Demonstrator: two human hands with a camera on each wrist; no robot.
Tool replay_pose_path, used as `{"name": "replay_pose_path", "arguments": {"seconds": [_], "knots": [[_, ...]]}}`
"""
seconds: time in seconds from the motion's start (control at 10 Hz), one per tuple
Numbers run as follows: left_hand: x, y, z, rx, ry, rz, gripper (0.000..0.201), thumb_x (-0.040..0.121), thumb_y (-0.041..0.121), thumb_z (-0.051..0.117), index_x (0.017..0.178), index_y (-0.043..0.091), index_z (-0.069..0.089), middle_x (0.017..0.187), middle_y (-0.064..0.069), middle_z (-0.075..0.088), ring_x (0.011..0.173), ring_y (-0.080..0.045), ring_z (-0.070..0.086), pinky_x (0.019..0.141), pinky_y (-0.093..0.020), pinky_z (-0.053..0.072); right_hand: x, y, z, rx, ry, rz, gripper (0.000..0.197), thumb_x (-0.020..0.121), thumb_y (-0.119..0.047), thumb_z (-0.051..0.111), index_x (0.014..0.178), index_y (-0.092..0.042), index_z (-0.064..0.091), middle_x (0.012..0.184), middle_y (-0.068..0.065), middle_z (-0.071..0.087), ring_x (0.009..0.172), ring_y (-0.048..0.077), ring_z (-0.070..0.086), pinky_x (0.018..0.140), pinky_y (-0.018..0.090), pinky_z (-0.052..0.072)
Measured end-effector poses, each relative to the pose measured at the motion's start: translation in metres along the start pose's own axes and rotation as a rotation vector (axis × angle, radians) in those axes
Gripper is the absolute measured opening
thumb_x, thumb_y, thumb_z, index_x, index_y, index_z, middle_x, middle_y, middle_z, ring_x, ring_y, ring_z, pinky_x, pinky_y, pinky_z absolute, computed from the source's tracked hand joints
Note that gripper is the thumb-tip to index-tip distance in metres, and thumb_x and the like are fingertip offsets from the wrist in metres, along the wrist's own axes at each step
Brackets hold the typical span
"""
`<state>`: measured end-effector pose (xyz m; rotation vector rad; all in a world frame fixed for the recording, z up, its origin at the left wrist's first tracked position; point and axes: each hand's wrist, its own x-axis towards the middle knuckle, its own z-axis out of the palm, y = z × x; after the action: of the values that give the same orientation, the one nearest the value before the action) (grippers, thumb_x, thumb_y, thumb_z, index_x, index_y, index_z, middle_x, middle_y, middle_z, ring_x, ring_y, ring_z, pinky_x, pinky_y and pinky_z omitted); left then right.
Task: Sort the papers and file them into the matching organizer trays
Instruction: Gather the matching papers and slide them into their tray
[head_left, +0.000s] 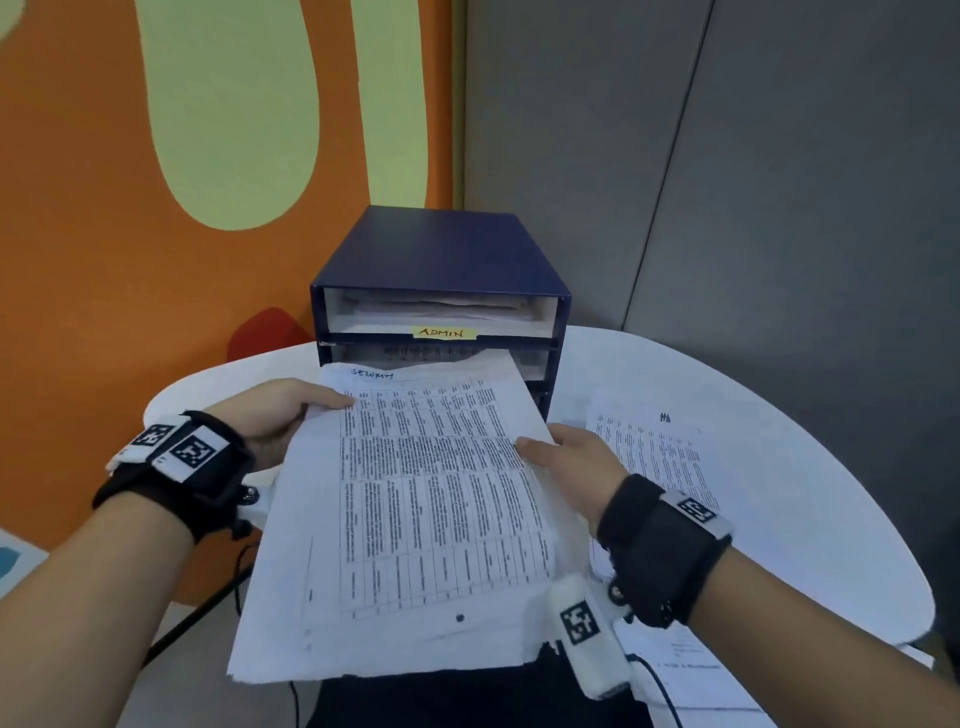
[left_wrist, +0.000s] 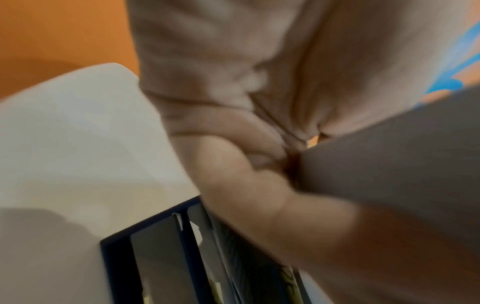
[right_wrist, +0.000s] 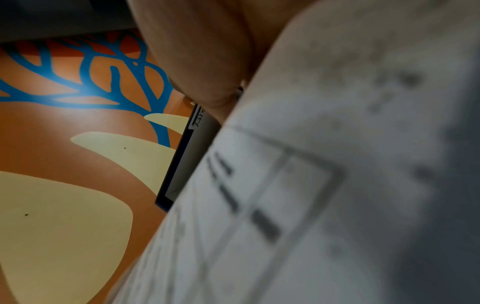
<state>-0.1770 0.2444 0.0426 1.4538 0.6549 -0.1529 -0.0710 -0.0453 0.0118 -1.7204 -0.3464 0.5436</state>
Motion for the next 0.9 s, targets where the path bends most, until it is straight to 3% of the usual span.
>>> {"name": "replay_pose_path", "arguments": {"seconds": [0.1, 0.2, 0.3, 0.4, 0.5, 0.6, 0.7, 0.8, 0.9], "knots": [[0.0, -0.004, -0.007, 0.073, 0.035, 0.004, 0.037, 0.092, 0.021, 0.058, 0.117, -0.005, 0.065, 0.112, -0.024, 0.07, 0.081, -0.032, 0.074, 0.074, -0.039, 0.061, 0.0, -0.012, 0.013, -0.009, 0.026, 0.07, 0.019, 0.093, -0.015, 0.057, 0.106, -0.006, 0.067, 0.093, 0.004, 0.069, 0.073, 0.014, 0.062, 0.061, 0.019, 0.047], [-0.006, -0.01, -0.012, 0.349, -0.017, -0.078, 0.057, 0.077, 0.043, 0.074, 0.112, -0.002, 0.07, 0.111, -0.025, 0.07, 0.098, -0.04, 0.068, 0.095, -0.045, 0.049, -0.006, 0.0, 0.018, -0.123, -0.015, 0.158, 0.03, 0.096, -0.01, 0.046, 0.122, -0.002, 0.059, 0.102, 0.013, 0.063, 0.09, 0.024, 0.059, 0.08, 0.029, 0.046], [-0.003, -0.025, -0.013, 0.496, -0.001, -0.166, 0.05, 0.07, 0.044, 0.082, 0.087, -0.002, 0.072, 0.078, -0.024, 0.065, 0.067, -0.027, 0.058, 0.063, -0.025, 0.047, -0.007, 0.018, 0.021, -0.248, -0.058, 0.248, 0.019, 0.092, -0.016, 0.054, 0.103, -0.004, 0.065, 0.097, 0.009, 0.06, 0.086, 0.021, 0.057, 0.083, 0.028, 0.048], [-0.002, -0.03, -0.004, 0.506, 0.023, -0.183, 0.024, 0.089, 0.023, 0.068, 0.074, 0.005, 0.064, 0.052, -0.005, 0.056, 0.036, -0.012, 0.046, 0.038, -0.015, 0.036, -0.012, 0.021, 0.019, -0.45, -0.092, 0.241, 0.03, 0.098, -0.019, 0.047, 0.117, -0.004, 0.065, 0.111, 0.01, 0.061, 0.1, 0.02, 0.059, 0.072, 0.006, 0.038], [-0.002, -0.026, 0.0, 0.519, -0.022, -0.147, 0.025, 0.087, 0.024, 0.071, 0.09, -0.001, 0.069, 0.074, -0.014, 0.069, 0.047, -0.016, 0.058, 0.043, -0.019, 0.044, -0.017, 0.019, 0.016, -0.451, -0.08, 0.23, 0.034, 0.101, -0.017, 0.041, 0.128, -0.01, 0.059, 0.128, 0.011, 0.058, 0.115, 0.025, 0.053, 0.09, 0.022, 0.037], [-0.004, -0.025, 0.004, 0.531, -0.051, -0.126, 0.025, 0.089, 0.019, 0.068, 0.102, -0.002, 0.069, 0.089, -0.016, 0.074, 0.054, -0.017, 0.066, 0.044, -0.02, 0.048, -0.015, 0.021, 0.016, -0.235, -0.001, 0.315, 0.032, 0.093, -0.014, 0.055, 0.122, -0.003, 0.061, 0.125, 0.018, 0.061, 0.093, 0.021, 0.054, 0.083, 0.029, 0.044], [-0.005, -0.025, 0.005, 0.52, -0.113, -0.11, 0.028, 0.088, 0.018, 0.068, 0.108, -0.002, 0.068, 0.099, -0.017, 0.075, 0.07, -0.023, 0.073, 0.05, -0.022, 0.053, -0.01, 0.03, 0.012, -0.307, -0.047, 0.27, 0.031, 0.09, -0.013, 0.059, 0.119, -0.001, 0.062, 0.122, 0.019, 0.063, 0.09, 0.019, 0.053, 0.084, 0.033, 0.046], [-0.003, -0.025, 0.003, 0.495, -0.158, -0.093, 0.022, 0.089, 0.013, 0.066, 0.107, 0.002, 0.069, 0.103, -0.016, 0.075, 0.08, -0.024, 0.074, 0.052, -0.022, 0.055, -0.009, 0.032, 0.01, -0.313, -0.082, 0.285, 0.031, 0.089, -0.015, 0.059, 0.117, -0.003, 0.063, 0.105, 0.012, 0.063, 0.091, 0.018, 0.053, 0.089, 0.034, 0.047], [-0.003, -0.026, 0.005, 0.49, -0.18, -0.087, 0.016, 0.09, 0.01, 0.064, 0.103, 0.005, 0.071, 0.101, -0.015, 0.075, 0.077, -0.022, 0.074, 0.049, -0.02, 0.052, -0.007, 0.036, 0.007, -0.324, -0.124, 0.276, 0.016, 0.089, -0.015, 0.06, 0.104, -0.014, 0.064, 0.098, 0.004, 0.058, 0.09, 0.017, 0.053, 0.085, 0.03, 0.046]]}}
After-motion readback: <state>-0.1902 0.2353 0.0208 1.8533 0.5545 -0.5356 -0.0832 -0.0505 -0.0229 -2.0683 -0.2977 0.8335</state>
